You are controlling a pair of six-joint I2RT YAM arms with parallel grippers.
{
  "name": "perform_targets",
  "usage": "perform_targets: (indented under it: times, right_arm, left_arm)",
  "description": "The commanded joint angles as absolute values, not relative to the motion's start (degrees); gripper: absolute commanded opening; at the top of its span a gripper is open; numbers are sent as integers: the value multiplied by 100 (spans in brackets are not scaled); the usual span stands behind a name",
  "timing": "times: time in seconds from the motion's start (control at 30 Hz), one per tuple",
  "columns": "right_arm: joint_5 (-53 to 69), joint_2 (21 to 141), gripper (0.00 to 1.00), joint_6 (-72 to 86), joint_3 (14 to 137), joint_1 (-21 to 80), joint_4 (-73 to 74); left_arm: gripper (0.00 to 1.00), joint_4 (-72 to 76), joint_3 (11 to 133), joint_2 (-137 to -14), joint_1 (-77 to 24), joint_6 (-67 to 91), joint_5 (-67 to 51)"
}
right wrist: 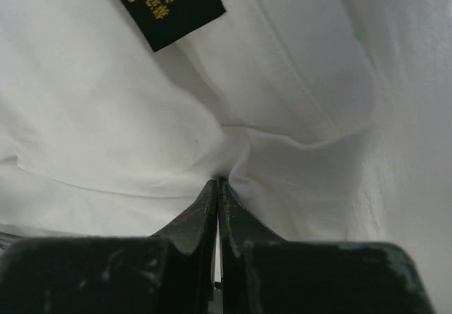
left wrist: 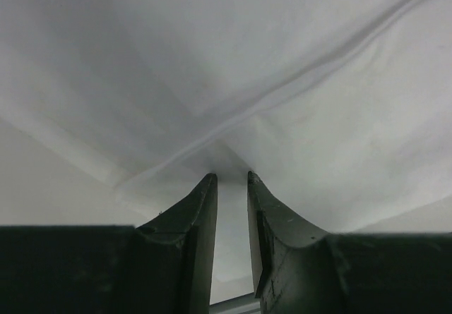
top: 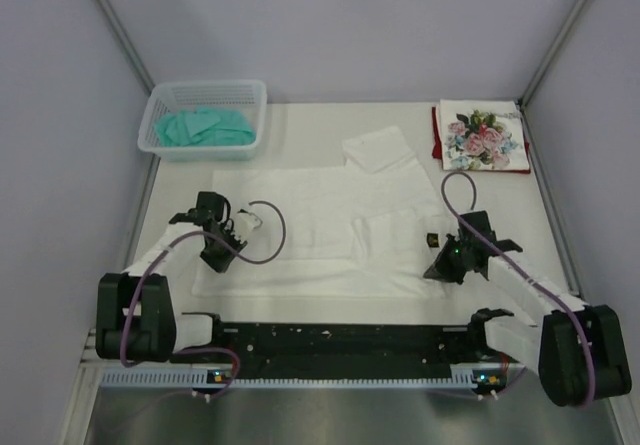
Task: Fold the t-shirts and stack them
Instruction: Fold the flattened tshirt in 1/3 of the way
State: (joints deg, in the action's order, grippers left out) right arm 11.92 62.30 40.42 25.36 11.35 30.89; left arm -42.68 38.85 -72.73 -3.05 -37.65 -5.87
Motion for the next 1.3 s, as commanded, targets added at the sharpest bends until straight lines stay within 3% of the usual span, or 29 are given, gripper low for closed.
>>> perform_targets:
  times: [0.0,0.13,0.23,0.33,0.47,0.53,0.73,0.83,0.97,1.07,1.27]
  right_arm:
    - [1161,5662,0,4816,1988,459,2443]
    - [1037,4783,0,5080,1697,27,2671]
    - [915,4273,0,4958,1985,-141,2917]
    - [520,4227,14,4397,2967,-132,3540]
    - [509,4446,37,3536,3997,-35,4025]
    - [1139,4709,45,2747,4523,254,4061]
    - [2169,5273,47,-1101,6222,1615,4131]
    - [2732,5291,43,-3034,5943,1906,4323]
    - [2444,5571,42,-4901,5336,3038,5753]
    - [1681,5739,41,-5247,4651,3987,6231]
    - [934,5415,43,-5633,3456,4192,5276]
  left_arm:
    - [28,-3631,3613,-7549,-299,-3621,280]
    - [29,-3393,3375,-7542,-299,-3683,571]
    - [39,-3524,3550,-7121,-290,-3674,414]
    - [50,-3830,3927,-6567,-299,-3752,81]
    - [52,-4718,4490,-6521,-308,-3823,-518]
    - [50,-5218,4596,-6469,-343,-3998,-850]
    - [45,-6906,4588,-6074,-439,-5675,-1986]
    - [48,-6900,4185,-5854,-439,-6317,-1610]
    - [51,-6286,3552,-5757,-439,-6828,-714]
    - [52,-5750,3209,-5809,-439,-7005,-431]
    - [47,-5072,2971,-5819,-439,-6864,-509]
